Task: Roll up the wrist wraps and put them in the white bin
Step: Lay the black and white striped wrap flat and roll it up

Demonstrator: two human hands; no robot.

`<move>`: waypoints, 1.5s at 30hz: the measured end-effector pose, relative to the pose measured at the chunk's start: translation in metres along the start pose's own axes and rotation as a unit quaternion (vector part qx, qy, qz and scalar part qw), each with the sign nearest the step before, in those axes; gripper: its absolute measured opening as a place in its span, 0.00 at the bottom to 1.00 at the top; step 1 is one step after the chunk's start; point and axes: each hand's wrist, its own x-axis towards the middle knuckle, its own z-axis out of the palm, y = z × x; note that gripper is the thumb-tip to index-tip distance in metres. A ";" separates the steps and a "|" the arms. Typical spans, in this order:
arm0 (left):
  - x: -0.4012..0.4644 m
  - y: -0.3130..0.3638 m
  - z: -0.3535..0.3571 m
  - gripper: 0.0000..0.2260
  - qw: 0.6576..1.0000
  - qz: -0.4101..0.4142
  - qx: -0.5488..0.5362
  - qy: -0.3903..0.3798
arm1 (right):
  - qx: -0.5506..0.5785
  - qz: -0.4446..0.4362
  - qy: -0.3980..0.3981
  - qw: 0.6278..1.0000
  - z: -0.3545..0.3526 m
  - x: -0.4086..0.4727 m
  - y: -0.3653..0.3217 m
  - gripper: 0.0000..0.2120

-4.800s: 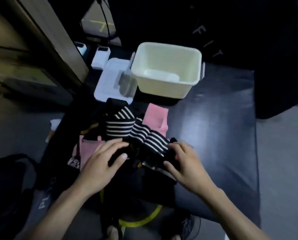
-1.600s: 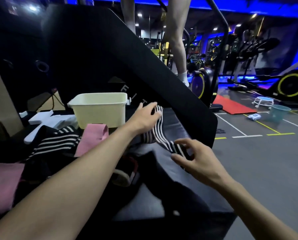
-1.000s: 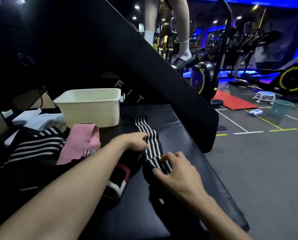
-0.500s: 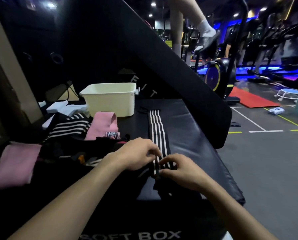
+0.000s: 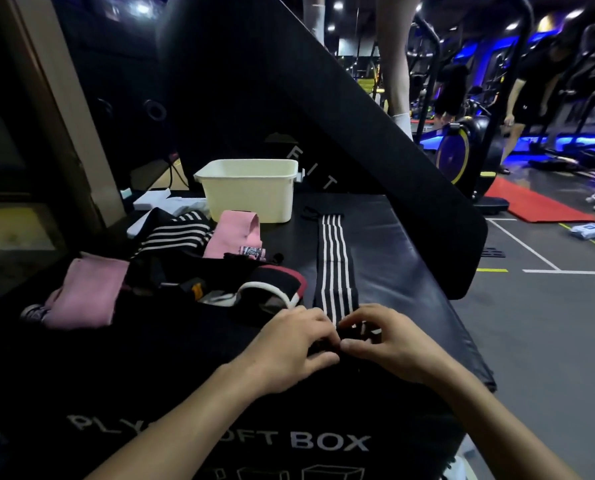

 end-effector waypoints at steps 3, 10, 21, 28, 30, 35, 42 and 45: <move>-0.006 0.004 0.000 0.06 0.999 -0.008 -0.026 0.023 | 0.037 -0.003 -0.013 0.999 0.002 -0.006 0.001 0.17; -0.016 0.001 -0.003 0.06 0.988 -0.075 -0.116 0.074 | -0.072 -0.037 0.050 0.995 0.021 -0.019 -0.009 0.07; -0.025 -0.007 0.004 0.04 0.978 -0.048 -0.192 0.059 | -0.118 -0.013 0.046 0.992 0.034 -0.026 -0.023 0.06; -0.028 -0.020 0.009 0.11 0.977 0.007 -0.203 0.058 | -0.161 0.003 0.053 0.985 0.042 -0.024 -0.029 0.06; -0.028 -0.029 0.009 0.14 0.982 0.020 -0.184 0.042 | -0.150 0.000 0.076 0.986 0.043 -0.027 -0.029 0.07; -0.025 -0.040 0.009 0.13 0.982 0.043 -0.181 0.030 | -0.139 0.000 0.088 0.986 0.042 -0.031 -0.034 0.06; -0.023 -0.046 0.011 0.13 0.983 0.049 -0.179 -0.001 | -0.129 0.014 0.113 0.985 0.049 -0.035 -0.036 0.04; -0.022 -0.045 0.013 0.07 0.983 0.059 -0.171 0.017 | -0.121 0.025 0.110 0.986 0.049 -0.036 -0.034 0.05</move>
